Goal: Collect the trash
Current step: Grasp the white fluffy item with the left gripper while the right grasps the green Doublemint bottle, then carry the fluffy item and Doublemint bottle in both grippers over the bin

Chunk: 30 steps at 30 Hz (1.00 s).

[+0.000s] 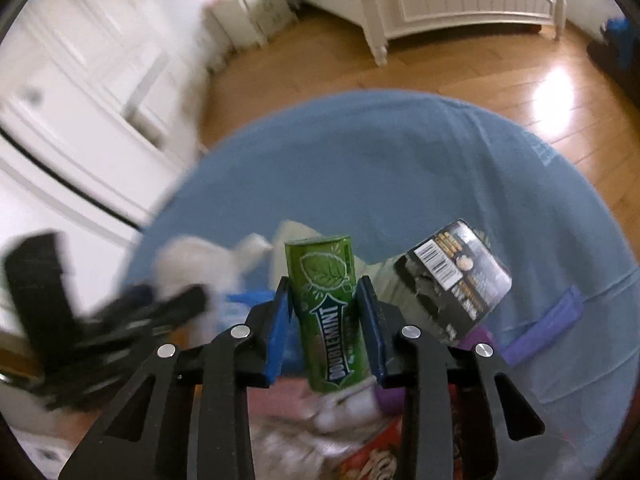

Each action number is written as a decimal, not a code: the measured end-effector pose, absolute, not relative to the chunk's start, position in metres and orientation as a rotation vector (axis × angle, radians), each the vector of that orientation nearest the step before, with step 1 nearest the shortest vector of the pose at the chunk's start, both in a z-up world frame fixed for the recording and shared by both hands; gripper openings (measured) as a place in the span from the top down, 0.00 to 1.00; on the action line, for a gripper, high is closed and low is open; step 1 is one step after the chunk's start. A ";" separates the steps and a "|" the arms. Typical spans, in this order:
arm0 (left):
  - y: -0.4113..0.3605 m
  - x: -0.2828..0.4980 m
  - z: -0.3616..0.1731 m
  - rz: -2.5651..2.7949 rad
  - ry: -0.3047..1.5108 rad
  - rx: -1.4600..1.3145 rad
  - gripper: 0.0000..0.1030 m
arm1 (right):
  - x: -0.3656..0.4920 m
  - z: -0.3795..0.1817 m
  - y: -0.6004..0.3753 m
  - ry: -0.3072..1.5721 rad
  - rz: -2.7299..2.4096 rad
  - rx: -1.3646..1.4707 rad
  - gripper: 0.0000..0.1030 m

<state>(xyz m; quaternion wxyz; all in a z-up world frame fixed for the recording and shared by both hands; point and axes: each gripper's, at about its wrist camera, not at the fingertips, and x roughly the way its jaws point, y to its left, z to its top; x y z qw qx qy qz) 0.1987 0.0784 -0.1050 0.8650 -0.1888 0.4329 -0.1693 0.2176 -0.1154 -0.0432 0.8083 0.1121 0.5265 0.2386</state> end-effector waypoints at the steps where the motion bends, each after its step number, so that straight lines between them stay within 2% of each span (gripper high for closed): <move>1: 0.080 0.198 -0.106 -0.351 0.906 -0.412 0.57 | 0.208 -0.035 -0.126 1.088 0.541 0.299 0.68; 6: 0.090 0.184 -0.089 -0.341 0.823 -0.457 0.60 | 0.164 -0.004 -0.161 0.947 0.598 0.392 0.69; 15: 0.066 0.141 -0.033 -0.448 0.701 -0.480 0.60 | 0.075 0.044 -0.227 0.664 0.507 0.271 0.69; 23: -0.034 0.119 -0.001 -0.633 0.691 -0.408 0.59 | 0.033 0.049 -0.306 0.544 0.346 0.230 0.69; 30: -0.137 0.115 -0.008 -0.783 0.727 -0.338 0.59 | 0.021 0.013 -0.364 0.555 0.141 0.078 0.69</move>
